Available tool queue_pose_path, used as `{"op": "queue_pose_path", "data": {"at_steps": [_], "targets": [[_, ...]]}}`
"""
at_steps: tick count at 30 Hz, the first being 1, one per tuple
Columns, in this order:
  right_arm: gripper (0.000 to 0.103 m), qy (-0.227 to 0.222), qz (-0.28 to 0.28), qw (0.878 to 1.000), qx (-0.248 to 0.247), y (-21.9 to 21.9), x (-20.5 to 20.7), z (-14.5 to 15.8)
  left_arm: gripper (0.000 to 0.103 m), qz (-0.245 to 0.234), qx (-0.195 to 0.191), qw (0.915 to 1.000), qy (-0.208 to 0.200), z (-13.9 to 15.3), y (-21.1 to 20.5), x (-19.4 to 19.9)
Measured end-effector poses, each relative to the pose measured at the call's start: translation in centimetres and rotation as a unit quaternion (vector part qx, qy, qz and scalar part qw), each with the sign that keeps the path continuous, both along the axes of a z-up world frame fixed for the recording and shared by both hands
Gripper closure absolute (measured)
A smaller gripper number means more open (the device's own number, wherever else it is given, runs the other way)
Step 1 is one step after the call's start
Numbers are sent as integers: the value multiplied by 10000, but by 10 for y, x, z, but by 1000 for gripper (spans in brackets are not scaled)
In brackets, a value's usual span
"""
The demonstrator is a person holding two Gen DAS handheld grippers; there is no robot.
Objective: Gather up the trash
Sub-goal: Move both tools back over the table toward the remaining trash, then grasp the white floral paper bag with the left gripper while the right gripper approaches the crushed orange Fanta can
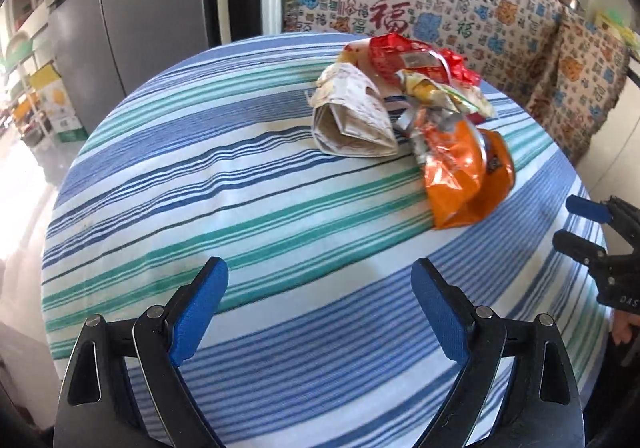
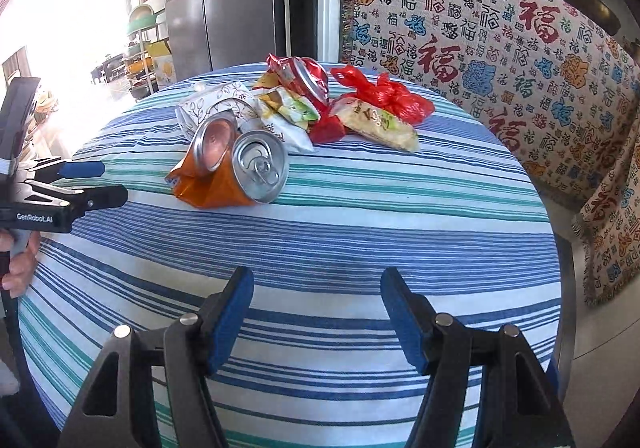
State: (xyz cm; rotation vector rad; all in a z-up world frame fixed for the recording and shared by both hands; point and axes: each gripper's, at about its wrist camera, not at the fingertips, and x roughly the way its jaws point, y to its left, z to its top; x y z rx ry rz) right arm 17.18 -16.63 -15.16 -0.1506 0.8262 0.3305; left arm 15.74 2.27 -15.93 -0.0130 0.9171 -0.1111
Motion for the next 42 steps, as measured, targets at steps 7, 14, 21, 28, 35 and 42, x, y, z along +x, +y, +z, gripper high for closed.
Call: {"op": "queue_pose_path", "data": {"at_steps": [7, 14, 21, 28, 35, 42], "targets": [[35, 110, -21, 9998, 137, 12, 11, -3, 9, -216, 349, 9991, 134, -8, 13, 34], [35, 230, -18, 9997, -10, 20, 17, -12, 0, -363, 358, 9986, 149, -12, 20, 64], [35, 339, -19, 9989, 315, 20, 18, -9, 0, -289, 364, 9988, 144, -14, 22, 69], [35, 353, -118, 9912, 1270, 29, 33, 2, 0, -294, 365, 9988, 138, -15, 23, 69], [36, 311, -356, 9976, 507, 57, 58, -6, 0, -301, 364, 9988, 135, -16, 24, 71], [37, 59, -1145, 9930, -298, 10, 50, 2, 0, -304, 365, 9988, 129, -17, 24, 71]]}}
